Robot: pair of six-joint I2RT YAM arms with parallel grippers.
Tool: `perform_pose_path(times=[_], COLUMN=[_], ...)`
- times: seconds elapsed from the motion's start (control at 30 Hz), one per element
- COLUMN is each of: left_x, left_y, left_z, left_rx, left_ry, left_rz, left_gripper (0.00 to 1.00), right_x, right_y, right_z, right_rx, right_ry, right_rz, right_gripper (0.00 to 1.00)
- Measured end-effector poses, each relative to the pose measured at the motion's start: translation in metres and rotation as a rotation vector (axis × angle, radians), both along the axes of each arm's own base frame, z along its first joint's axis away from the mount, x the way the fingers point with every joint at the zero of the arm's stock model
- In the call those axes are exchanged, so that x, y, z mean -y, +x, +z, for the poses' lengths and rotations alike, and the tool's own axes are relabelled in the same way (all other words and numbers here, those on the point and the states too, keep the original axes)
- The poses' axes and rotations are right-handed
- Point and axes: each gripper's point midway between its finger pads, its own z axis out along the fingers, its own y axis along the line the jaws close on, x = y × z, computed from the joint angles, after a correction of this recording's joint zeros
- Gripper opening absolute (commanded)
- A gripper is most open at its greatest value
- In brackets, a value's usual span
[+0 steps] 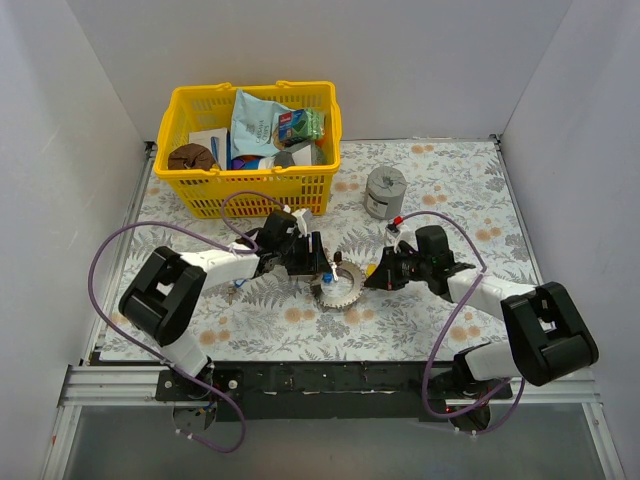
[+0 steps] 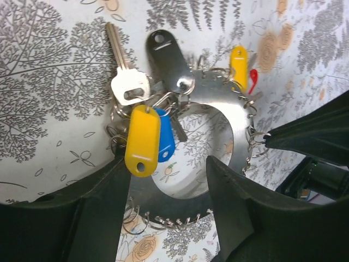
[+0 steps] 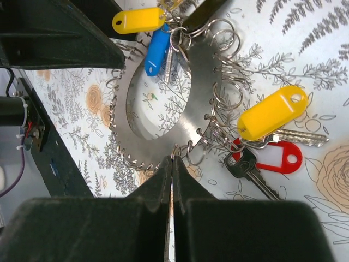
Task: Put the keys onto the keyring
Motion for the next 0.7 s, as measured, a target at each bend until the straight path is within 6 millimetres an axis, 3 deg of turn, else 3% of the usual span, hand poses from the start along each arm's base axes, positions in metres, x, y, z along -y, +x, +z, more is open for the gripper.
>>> perform_pose_path(times=[0.17,0.33,0.47,0.5,0.57,0.7], left_x=[0.006,0.011,0.013,0.013,0.013,0.011], left_y=[-0.002,-0.003,-0.003,-0.003,-0.003,-0.002], left_z=[0.015,0.024,0.027,0.027,0.027,0.029], left_rx=[0.042,0.066,0.073,0.074,0.076,0.09], left_ry=[-0.063,-0.104,-0.116,-0.117,-0.115,-0.111], left_rz=[-0.032,-0.056,-0.064,-0.064,-0.066,-0.066], left_gripper=[0.56,0.56,0.57,0.57,0.57,0.57], right_x=[-0.003,-0.001,0.004,0.005,0.008,0.016], right_y=[0.0,-0.007,-0.015,-0.016,-0.016,-0.015], right_z=[0.01,0.001,-0.011,-0.013,-0.016,-0.015], right_rx=[0.066,0.069,0.039,0.034,0.035,0.064], right_ry=[0.033,0.032,0.011,0.005,-0.016,-0.071], right_rz=[0.03,0.042,0.04,0.037,0.034,0.02], right_gripper=[0.01,0.03,0.45,0.52,0.63,0.67])
